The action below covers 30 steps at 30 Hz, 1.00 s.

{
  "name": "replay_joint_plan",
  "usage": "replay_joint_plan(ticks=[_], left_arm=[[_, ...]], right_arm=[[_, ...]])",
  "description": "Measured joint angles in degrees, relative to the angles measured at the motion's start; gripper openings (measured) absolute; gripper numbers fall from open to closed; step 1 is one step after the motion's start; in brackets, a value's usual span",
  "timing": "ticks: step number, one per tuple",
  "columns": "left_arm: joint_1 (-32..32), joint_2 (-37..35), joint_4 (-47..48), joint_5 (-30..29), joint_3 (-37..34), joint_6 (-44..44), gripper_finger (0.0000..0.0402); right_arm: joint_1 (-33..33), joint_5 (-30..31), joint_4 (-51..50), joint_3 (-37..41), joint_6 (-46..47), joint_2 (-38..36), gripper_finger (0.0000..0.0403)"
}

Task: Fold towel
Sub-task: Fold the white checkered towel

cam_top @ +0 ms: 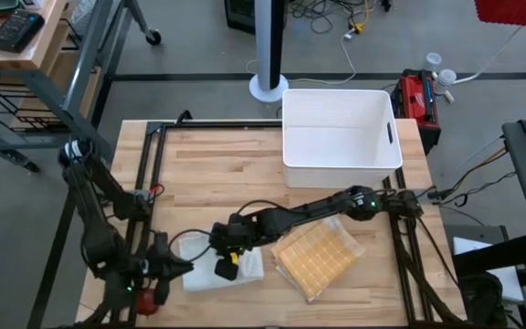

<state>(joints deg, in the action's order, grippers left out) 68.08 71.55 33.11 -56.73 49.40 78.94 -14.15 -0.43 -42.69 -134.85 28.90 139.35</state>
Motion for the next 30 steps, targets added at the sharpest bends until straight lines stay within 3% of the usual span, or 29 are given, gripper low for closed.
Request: replay_joint_plan(ticks=[4,8,14,18,30], left_arm=[[-0.7,2.85,0.84,10.45,-4.04,13.83,0.0037],[-1.19,6.9,2.03,24.59,-6.15,24.4,0.0037],[-2.74,11.53,3.8,40.74,-6.15,31.64,0.0037],[-3.67,13.93,3.45,41.47,-6.15,30.84,0.0037],[-7.88,15.43,-2.83,35.28,-6.13,23.24,0.0037]], right_arm=[[-0.07,-0.02,0.15,0.0,-0.26,0.0,0.0],[-0.04,0.0,0.13,0.0,-0.17,0.02,0.0],[0.08,0.0,0.76,0.0,-0.04,0.02,0.0],[0.22,0.03,1.46,0.0,0.13,0.02,0.0],[0.22,-0.45,1.95,0.0,1.02,0.02,0.0]])
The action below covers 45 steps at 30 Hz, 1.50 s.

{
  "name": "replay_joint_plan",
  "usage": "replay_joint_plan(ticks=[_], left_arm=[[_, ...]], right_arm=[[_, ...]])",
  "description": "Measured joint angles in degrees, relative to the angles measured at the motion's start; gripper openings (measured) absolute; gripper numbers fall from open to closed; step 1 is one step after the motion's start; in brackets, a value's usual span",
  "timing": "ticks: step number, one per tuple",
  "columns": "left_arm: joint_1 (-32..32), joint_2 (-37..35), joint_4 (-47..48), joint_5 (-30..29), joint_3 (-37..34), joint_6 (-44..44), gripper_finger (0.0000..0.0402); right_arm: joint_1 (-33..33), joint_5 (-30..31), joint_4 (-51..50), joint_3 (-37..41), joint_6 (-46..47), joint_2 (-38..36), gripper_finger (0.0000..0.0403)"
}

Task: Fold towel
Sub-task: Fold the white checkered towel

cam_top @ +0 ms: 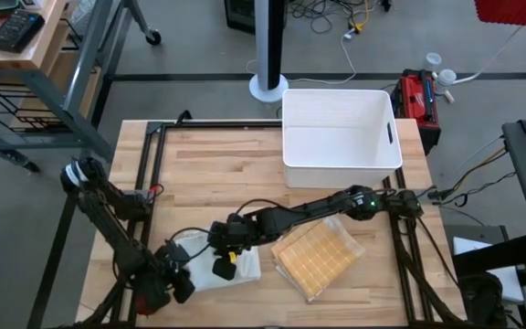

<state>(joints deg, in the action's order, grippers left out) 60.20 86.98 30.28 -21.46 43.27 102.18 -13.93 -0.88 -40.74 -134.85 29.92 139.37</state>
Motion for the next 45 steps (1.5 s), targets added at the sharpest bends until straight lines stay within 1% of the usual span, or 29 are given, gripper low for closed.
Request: replay_joint_plan(ticks=[5,9,16,19,22,26,33,35,37,42,45], left_arm=[[-1.46,0.0,-0.35,-0.26,0.0,-2.15,0.0037],[-1.49,0.0,-0.56,-0.6,0.0,-2.26,0.0037],[-1.5,-0.02,-1.27,-4.15,0.0,-2.8,0.0037],[-1.5,-0.02,-1.22,-4.17,0.0,-2.79,0.0037],[-1.48,-0.02,-1.2,-4.19,0.0,-2.79,0.0037],[-1.5,-0.02,-1.2,-4.98,0.0,-2.78,0.0037],[-1.5,-0.02,-1.09,-5.19,0.0,-2.99,0.0037],[-1.5,-0.02,-1.02,-5.18,0.0,-2.99,0.0037],[-1.48,-0.02,-1.01,-5.18,0.0,-2.99,0.0037],[-1.14,-0.22,-0.94,-5.16,0.2,-2.96,0.0037],[-1.0,-0.63,-0.72,-5.15,1.19,-2.96,0.0037]], right_arm=[[0.0,-0.62,1.32,0.02,-0.44,0.02,0.0],[0.07,-0.65,2.56,0.04,-0.68,0.48,0.0],[0.07,-0.6,5.54,0.11,-1.38,0.48,0.0006],[0.07,-0.58,6.4,0.11,-2.15,0.6,0.0006],[0.09,-0.6,6.77,0.11,-1.52,1.2,0.0016],[0.09,-1.05,6.79,0.11,-1.46,2.14,0.0051],[0.09,-1.3,8.36,0.11,-1.45,2.29,0.0144],[0.09,-3.39,9.7,0.11,-1.41,2.29,0.0163],[0.04,-5.53,10.18,0.09,-1.38,2.29,0.0179],[0.05,-5.56,9.16,0.08,-0.68,2.29,0.021],[0.76,-4.24,8.27,0.02,0.09,2.29,0.0224]])
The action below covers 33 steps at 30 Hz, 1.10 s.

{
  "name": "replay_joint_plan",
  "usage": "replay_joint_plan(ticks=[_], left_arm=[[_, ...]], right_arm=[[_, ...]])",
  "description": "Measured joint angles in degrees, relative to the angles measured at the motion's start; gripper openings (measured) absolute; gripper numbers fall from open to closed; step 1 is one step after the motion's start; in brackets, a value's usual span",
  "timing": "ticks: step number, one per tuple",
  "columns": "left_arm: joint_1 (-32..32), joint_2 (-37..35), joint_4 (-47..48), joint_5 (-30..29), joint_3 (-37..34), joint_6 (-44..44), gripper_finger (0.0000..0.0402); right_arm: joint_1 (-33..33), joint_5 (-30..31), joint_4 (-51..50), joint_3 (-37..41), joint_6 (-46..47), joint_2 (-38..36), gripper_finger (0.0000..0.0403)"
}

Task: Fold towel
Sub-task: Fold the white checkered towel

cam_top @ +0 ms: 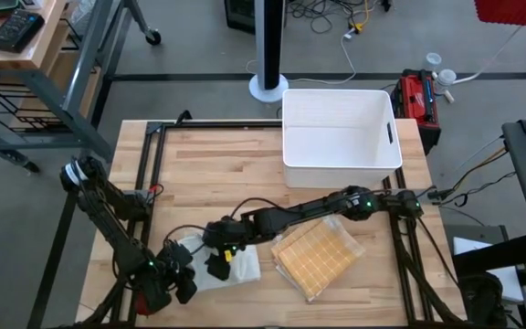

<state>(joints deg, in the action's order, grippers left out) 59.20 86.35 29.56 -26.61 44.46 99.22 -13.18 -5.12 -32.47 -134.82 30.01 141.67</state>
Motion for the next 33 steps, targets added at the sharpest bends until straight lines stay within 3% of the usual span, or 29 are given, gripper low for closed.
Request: replay_joint_plan(ticks=[8,17,22,26,31,33], left_arm=[[0.63,-0.27,0.26,0.09,1.76,-0.37,0.0037],[6.48,-0.31,5.25,5.2,6.57,4.08,0.0037],[9.25,-0.2,13.87,3.4,11.85,10.47,0.0037],[9.77,0.39,18.27,-0.36,15.23,10.83,0.0037],[9.77,0.41,21.17,-3.64,17.49,10.82,0.0037],[9.77,0.51,21.0,-4.24,17.85,10.82,0.0037]], right_arm=[[0.41,-1.2,-1.81,-0.13,0.41,-0.57,0.0249],[-0.34,-2.05,-18.36,-0.13,-6.03,-4.42,0.0247],[-2.1,8.21,-23.5,0.37,-7.57,-3.66,0.0229],[-2.66,16.29,-21.75,0.7,-7.56,-2.05,0.0207],[-2.85,18.0,-18.43,0.68,-8.92,1.21,0.0174],[-2.82,15.54,-16.98,0.87,-8.75,2.8,0.0161]])
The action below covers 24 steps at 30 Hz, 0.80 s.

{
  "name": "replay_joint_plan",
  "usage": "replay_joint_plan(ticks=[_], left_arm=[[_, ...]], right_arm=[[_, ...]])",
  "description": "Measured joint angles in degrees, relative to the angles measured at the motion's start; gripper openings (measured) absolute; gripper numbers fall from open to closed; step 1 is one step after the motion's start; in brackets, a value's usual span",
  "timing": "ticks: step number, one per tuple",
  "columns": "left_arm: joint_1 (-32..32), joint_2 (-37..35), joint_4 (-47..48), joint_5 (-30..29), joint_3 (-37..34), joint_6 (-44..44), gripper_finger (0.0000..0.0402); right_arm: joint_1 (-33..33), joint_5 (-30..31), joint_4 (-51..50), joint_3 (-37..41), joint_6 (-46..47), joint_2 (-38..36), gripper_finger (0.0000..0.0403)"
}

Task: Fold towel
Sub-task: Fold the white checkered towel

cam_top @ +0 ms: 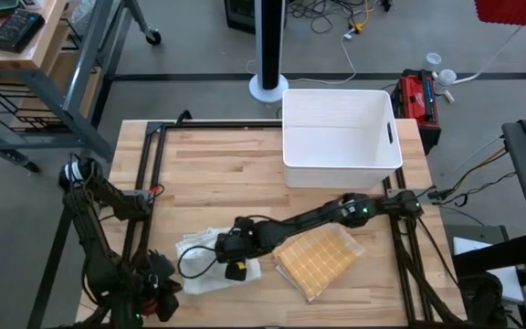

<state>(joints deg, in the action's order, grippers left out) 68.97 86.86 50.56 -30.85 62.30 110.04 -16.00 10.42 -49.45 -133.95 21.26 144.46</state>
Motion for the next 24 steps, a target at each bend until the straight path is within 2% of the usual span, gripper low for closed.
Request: replay_joint_plan(ticks=[3,6,9,17,24], left_arm=[[0.0,0.09,0.19,-0.16,-0.07,0.0,0.0037],[0.0,0.12,1.04,-0.11,-0.6,0.0,0.0037],[0.0,0.09,1.52,-0.15,-0.82,0.04,0.0037],[-0.02,0.12,0.87,-2.22,-0.9,-0.2,0.0037],[-1.19,1.82,3.52,-6.21,-1.07,-2.43,0.0037]], right_arm=[[-0.3,-5.78,4.98,-0.01,0.12,0.27,0.0141],[-1.43,-9.08,9.11,-0.66,-1.05,-0.27,0.0122],[-2.82,-9.4,11.86,-0.66,-4.03,-0.33,0.0105],[-3.59,-9.07,8.08,-0.66,-7.27,-1.07,0.0066],[-5.8,-10.55,17.2,-0.66,-10.03,-0.65,0.0042]])
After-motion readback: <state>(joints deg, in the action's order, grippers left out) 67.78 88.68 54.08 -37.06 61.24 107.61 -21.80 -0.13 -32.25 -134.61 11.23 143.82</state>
